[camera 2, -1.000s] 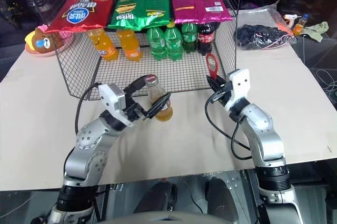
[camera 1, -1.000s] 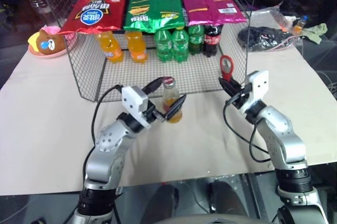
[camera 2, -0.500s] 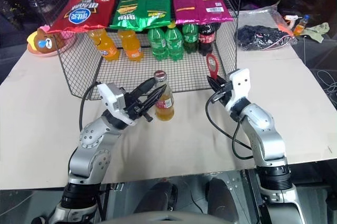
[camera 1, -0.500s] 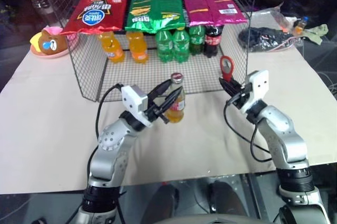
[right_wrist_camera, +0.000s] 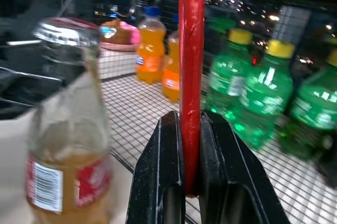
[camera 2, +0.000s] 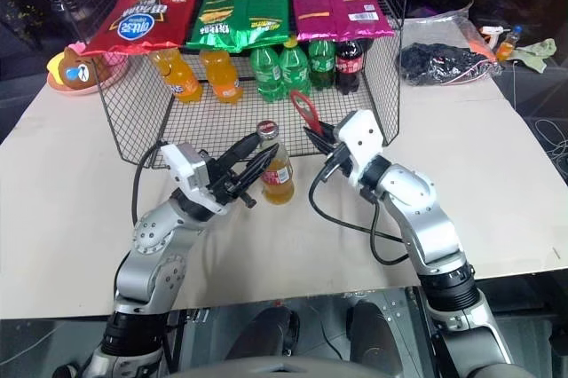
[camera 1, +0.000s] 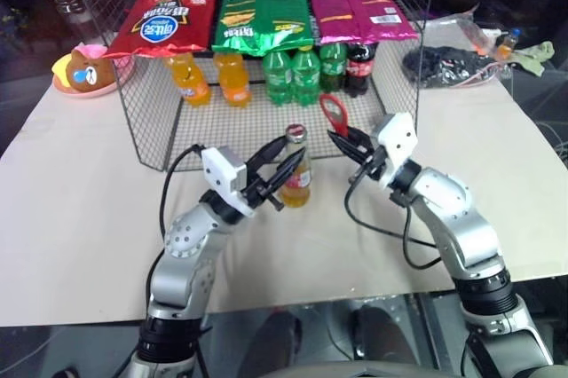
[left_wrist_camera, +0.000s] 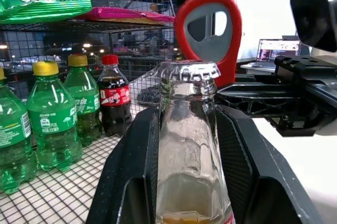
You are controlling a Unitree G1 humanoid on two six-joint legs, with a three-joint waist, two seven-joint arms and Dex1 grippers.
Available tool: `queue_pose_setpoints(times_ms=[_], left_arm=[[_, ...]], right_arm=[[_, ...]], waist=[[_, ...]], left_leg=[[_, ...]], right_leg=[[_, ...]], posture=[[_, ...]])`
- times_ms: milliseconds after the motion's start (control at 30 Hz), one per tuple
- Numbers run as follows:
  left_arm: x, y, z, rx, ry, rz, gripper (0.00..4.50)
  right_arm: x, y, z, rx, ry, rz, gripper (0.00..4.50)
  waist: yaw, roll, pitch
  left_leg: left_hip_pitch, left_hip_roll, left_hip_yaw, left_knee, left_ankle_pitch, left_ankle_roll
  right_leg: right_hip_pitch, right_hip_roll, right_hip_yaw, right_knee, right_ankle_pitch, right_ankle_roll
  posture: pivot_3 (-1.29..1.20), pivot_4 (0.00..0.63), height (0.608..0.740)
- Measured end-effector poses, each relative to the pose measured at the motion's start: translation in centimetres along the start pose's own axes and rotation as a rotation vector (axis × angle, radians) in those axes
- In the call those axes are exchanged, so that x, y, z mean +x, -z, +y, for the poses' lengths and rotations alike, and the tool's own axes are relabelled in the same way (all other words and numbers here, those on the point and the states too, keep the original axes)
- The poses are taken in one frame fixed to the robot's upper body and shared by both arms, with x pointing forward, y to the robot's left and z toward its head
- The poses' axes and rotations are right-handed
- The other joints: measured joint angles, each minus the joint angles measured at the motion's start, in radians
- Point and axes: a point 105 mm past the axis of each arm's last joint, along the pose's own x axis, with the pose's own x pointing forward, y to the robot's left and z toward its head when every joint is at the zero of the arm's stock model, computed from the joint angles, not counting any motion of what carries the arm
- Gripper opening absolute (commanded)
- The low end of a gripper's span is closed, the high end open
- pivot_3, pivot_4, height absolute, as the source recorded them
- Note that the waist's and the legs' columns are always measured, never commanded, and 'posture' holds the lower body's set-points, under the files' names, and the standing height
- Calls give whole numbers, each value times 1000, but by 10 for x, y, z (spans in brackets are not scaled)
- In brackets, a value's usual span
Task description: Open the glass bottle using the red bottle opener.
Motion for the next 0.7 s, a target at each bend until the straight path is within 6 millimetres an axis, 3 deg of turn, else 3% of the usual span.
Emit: queue_pose_setpoints(times_ms=[133, 300, 700], left_arm=[[0, 0, -1, -2, 1, 1, 1360], [0, 0, -2, -3, 3, 0, 1360], [0, 1, -2, -7, 5, 6, 1360]], right_arm=[[8, 4, 11, -164, -54, -7, 78], [13, 13, 11, -257, -29, -5, 78], [16, 13, 7, -584, 34, -66, 78]], waist=[[0, 0, 0], [1, 0, 0], [5, 0, -1]], left_leg=[[1, 0, 0, 0, 0, 0], [1, 0, 0, 0, 0, 0], [2, 0, 0, 0, 0, 0]], right_leg=[[0, 0, 0, 0, 0, 0], [0, 0, 0, 0, 0, 0], [2, 0, 0, 0, 0, 0]], posture=[[0, 150, 740], [0, 150, 740], [0, 150, 740]])
